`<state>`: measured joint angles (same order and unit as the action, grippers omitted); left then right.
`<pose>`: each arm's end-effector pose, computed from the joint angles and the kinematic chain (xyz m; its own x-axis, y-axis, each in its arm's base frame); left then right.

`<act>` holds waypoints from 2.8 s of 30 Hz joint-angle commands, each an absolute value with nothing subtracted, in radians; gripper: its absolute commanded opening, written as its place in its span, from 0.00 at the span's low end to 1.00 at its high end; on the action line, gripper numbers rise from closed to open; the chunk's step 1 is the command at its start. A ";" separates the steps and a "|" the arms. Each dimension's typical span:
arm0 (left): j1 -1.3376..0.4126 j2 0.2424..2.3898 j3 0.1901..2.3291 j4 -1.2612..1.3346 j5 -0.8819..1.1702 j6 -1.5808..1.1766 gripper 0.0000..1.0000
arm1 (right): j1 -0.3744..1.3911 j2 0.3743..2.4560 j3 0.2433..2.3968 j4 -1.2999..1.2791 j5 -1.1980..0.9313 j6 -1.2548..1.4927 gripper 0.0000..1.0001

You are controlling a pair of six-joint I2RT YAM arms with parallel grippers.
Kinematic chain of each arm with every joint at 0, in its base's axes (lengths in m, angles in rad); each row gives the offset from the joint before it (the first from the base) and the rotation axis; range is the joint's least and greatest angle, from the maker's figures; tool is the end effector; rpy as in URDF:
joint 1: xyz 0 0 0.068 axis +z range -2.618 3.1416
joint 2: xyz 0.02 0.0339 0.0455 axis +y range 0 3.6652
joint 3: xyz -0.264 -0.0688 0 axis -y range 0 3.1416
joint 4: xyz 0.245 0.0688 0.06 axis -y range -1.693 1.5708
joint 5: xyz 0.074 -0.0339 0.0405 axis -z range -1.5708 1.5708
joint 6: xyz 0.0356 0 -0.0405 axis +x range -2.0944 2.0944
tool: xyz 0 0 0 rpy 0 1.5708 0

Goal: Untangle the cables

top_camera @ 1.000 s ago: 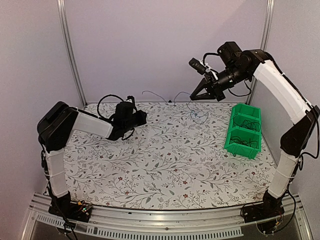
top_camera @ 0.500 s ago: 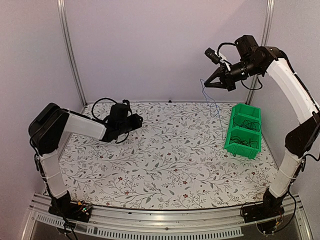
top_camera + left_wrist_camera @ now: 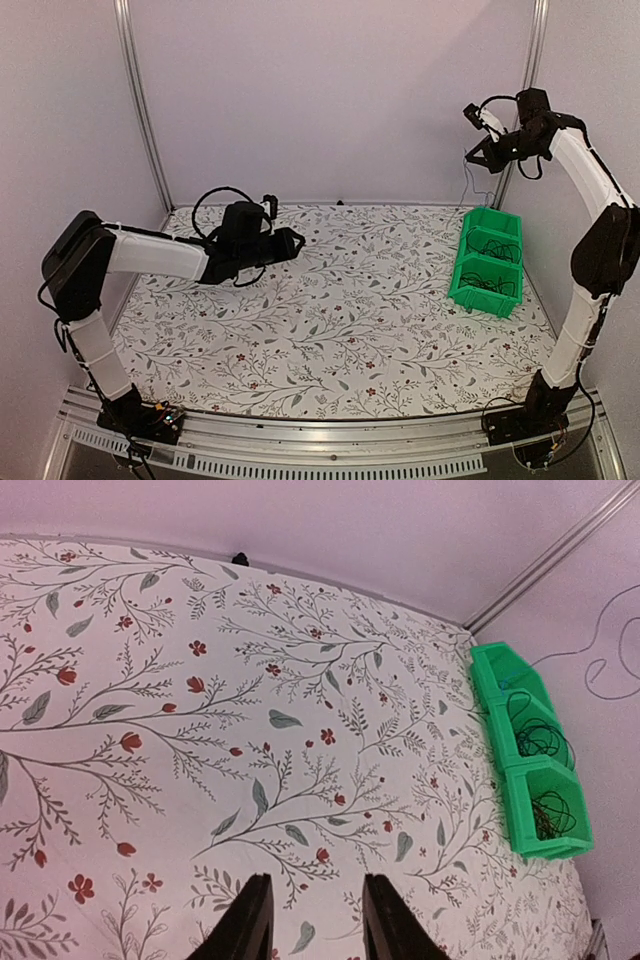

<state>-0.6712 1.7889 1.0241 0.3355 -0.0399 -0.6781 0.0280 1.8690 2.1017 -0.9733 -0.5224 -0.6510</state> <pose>0.3103 -0.2446 0.1993 -0.6259 -0.3034 -0.7185 0.2574 0.7893 -0.5575 0.3989 0.0289 0.4100 -0.2987 -0.5337 -0.7911 -0.7208 0.6695 -0.1794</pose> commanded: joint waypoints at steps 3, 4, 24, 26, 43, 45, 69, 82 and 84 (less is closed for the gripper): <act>-0.686 1.751 1.062 0.261 -0.020 -0.644 0.34 | -0.066 1.932 2.098 -0.803 -0.390 -0.633 0.00; -0.686 1.752 1.066 0.257 -0.019 -0.643 0.34 | -0.075 1.938 2.097 -0.796 -0.380 -0.634 0.00; -0.696 1.772 1.110 0.218 -0.008 -0.643 0.35 | -0.177 2.008 2.174 -0.767 -0.465 -0.582 0.00; -0.695 1.772 1.105 0.216 -0.008 -0.649 0.35 | -0.176 1.959 2.161 -0.757 -0.479 -0.576 0.00; -0.700 1.805 1.149 0.202 0.030 -0.654 0.35 | -0.175 1.910 2.114 -0.689 -0.399 -0.577 0.00; -0.700 1.800 1.147 0.196 0.028 -0.653 0.35 | -0.176 1.923 2.117 -0.673 -0.391 -0.570 0.00; -0.704 1.783 1.119 0.179 0.003 -0.678 0.35 | -0.179 2.177 2.020 -0.661 -0.280 -0.589 0.00; -0.703 1.787 1.100 0.190 0.003 -0.696 0.35 | -0.179 2.221 1.950 -0.769 -0.313 -0.557 0.00; -0.703 1.789 1.099 0.191 0.003 -0.697 0.35 | -0.179 2.224 1.940 -0.786 -0.309 -0.559 0.00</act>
